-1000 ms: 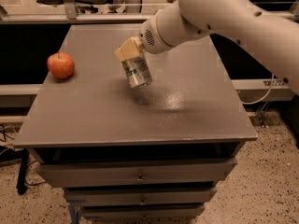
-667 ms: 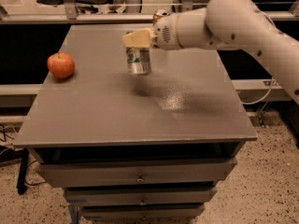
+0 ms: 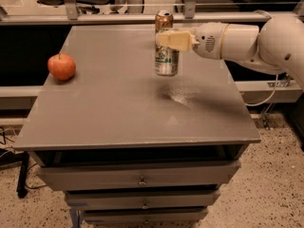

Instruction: Place 7up can upright

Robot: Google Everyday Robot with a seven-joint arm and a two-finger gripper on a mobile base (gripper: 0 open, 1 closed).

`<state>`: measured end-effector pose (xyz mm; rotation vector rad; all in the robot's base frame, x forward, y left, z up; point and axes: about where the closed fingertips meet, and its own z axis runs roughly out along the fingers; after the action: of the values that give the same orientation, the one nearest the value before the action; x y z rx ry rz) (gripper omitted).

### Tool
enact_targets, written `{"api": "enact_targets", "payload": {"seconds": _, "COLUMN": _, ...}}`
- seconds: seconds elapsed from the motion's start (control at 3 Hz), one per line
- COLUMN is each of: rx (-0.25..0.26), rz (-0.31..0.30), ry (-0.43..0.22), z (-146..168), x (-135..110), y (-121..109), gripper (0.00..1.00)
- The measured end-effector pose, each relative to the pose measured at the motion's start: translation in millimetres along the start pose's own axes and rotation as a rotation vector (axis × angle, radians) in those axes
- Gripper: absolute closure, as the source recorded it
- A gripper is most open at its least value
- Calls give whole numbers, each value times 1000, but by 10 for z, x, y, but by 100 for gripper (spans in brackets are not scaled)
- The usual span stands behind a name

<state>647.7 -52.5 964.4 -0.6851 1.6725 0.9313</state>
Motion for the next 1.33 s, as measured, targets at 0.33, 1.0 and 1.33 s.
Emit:
{"api": "enact_targets", "payload": {"seconds": 0.33, "rx": -23, "rz": -13, "ry": -2, "z": -29, "x": 11, "y": 25, "gripper": 100}}
{"api": "enact_targets", "payload": {"seconds": 1.0, "rx": -247, "rz": -167, "ry": -120, "z": -67, "x": 190, "y": 369, "gripper": 100}}
{"api": "enact_targets", "payload": {"seconds": 1.33, "rx": -298, "rz": -356, "ry": -155, "z": -32, "x": 266, "y": 622, "gripper": 100}}
